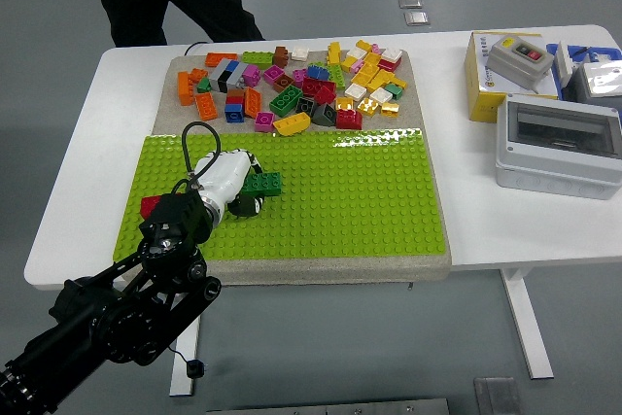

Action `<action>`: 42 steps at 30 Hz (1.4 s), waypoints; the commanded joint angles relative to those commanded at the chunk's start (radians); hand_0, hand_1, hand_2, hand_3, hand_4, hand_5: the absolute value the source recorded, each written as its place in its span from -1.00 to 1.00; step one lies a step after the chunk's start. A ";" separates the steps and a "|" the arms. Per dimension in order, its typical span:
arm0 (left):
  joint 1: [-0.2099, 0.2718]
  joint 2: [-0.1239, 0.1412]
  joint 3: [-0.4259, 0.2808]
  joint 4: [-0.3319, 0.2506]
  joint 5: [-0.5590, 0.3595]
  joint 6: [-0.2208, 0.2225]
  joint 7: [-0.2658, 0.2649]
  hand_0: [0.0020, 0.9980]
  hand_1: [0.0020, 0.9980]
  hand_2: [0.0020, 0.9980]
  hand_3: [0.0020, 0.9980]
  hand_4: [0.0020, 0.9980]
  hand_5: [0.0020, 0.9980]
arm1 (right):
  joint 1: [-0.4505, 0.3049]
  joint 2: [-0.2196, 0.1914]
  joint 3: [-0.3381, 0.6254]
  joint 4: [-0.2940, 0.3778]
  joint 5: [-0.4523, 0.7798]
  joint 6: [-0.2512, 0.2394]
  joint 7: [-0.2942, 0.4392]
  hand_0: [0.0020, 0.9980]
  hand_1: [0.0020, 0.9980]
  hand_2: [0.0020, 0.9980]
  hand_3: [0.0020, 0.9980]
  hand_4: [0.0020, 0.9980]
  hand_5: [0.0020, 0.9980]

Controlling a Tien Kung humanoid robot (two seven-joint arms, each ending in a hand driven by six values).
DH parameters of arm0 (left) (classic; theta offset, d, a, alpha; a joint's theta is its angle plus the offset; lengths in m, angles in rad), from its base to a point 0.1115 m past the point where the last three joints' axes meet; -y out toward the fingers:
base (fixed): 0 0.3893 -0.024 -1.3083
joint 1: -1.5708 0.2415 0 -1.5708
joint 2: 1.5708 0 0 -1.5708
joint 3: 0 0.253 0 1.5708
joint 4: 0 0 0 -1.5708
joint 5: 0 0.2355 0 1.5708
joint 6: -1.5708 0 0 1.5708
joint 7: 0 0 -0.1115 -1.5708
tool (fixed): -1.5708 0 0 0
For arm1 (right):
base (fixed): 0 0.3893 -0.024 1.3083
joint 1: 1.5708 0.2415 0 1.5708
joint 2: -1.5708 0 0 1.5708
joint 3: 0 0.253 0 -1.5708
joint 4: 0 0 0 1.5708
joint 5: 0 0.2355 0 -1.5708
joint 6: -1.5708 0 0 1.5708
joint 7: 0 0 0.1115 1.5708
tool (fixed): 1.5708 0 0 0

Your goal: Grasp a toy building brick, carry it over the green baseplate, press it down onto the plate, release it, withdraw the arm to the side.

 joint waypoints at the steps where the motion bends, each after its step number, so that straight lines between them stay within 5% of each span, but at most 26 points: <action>1: -0.002 -0.001 0.001 0.001 -0.002 -0.002 0.001 0.98 0.84 0.84 0.12 0.10 -0.65 | 0.000 0.000 -0.001 0.000 0.000 0.000 0.000 0.32 0.09 0.15 0.29 -0.19 0.50; 13: -0.014 -0.009 -0.013 0.068 0.005 0.006 -0.007 0.98 0.84 0.83 0.12 0.10 -0.65 | 0.001 0.000 0.000 0.000 0.000 0.001 0.001 0.32 0.09 0.15 0.29 -0.19 0.50; 42: -0.014 0.003 -0.011 0.070 0.032 -0.010 -0.022 0.98 0.84 0.82 0.15 0.08 -0.66 | 0.000 -0.001 0.001 0.000 0.011 -0.001 0.005 0.32 0.08 0.15 0.29 -0.18 0.49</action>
